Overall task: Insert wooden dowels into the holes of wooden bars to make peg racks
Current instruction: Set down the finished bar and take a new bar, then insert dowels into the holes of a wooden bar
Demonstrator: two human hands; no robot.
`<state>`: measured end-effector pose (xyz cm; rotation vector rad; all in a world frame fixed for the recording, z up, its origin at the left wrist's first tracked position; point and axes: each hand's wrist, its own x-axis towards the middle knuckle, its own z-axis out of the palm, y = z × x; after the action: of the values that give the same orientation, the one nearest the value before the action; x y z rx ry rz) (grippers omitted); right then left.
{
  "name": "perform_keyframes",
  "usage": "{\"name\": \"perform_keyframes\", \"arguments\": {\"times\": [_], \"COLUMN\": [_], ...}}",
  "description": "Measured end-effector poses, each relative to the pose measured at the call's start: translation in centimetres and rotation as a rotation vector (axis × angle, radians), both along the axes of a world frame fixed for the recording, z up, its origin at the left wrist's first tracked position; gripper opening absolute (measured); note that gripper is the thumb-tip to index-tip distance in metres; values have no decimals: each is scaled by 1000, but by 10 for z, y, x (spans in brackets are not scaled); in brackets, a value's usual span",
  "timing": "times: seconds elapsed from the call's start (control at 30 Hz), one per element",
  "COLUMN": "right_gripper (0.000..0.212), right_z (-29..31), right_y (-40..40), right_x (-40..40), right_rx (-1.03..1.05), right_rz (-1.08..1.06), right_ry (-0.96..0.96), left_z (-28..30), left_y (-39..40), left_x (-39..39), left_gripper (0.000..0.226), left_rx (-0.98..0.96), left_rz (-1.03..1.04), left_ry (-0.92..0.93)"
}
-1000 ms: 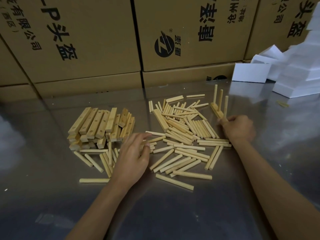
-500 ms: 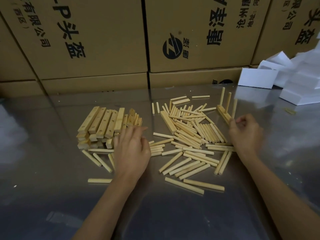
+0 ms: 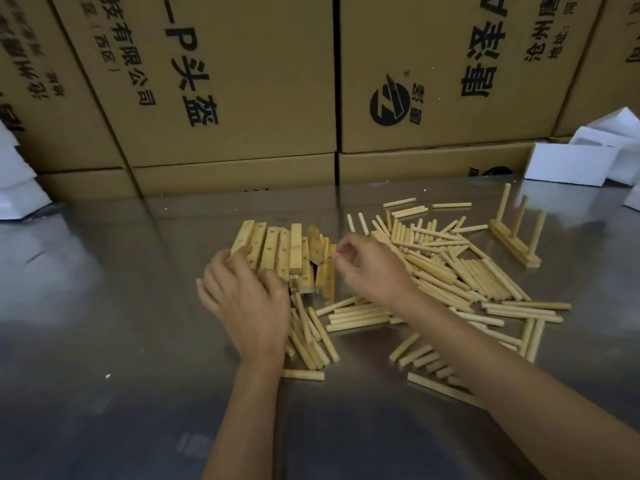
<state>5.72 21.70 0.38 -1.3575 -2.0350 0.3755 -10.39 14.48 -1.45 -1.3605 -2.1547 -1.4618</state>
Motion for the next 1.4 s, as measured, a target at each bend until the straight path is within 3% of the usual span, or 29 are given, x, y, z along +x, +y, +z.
{"name": "perform_keyframes", "arguments": {"times": [0.13, 0.3, 0.4, 0.57, 0.63, 0.73, 0.87, 1.07, 1.23, 1.3, 1.4], "right_gripper": [52, 49, 46, 40, 36, 36, 41, 42, 25, 12, 15], "right_z": [2, 3, 5, 13, 15, 19, 17, 7, -3, -5, -7], "right_y": [28, 39, 37, 9, -8, -39, -68, -76, -53, -36, -6], "right_x": [-46, -52, -44, -28, -20, -8, 13, 58, 93, 106, 122], "right_rx": [-241, -361, -428, -538, -521, -504, -458, -338, -191, -106, -51], "right_rz": [-149, -152, -118, -200, -212, -152, -19, 45, -119, -212, -317], "right_ry": [-228, -226, -42, 584, 686, 738, 566, 306, 302, 229, 46], "left_z": [-2, 1, 5, 13, 15, 15, 13, 11, 6, 5, 2], "left_y": [2, 1, -1, -6, -7, -7, -6, -2, 5, 10, 18], "left_x": [-3, -3, 0, 17, 26, 42, 59, 71, 87, 90, 92], "left_gripper": [38, 38, 38, 39, 38, 43, 61, 44, 40, 34, 30], "left_rx": [27, 38, 51, 187, 196, 76, -178, -130, -151, -143, -104], "left_rz": [14, 24, 10, -126, -247, -465, -661, -793, -777, -740, -664], "left_ry": [-38, -68, -67, -62, -97, -361, -807, -1139, -1137, -1122, -1099]}}
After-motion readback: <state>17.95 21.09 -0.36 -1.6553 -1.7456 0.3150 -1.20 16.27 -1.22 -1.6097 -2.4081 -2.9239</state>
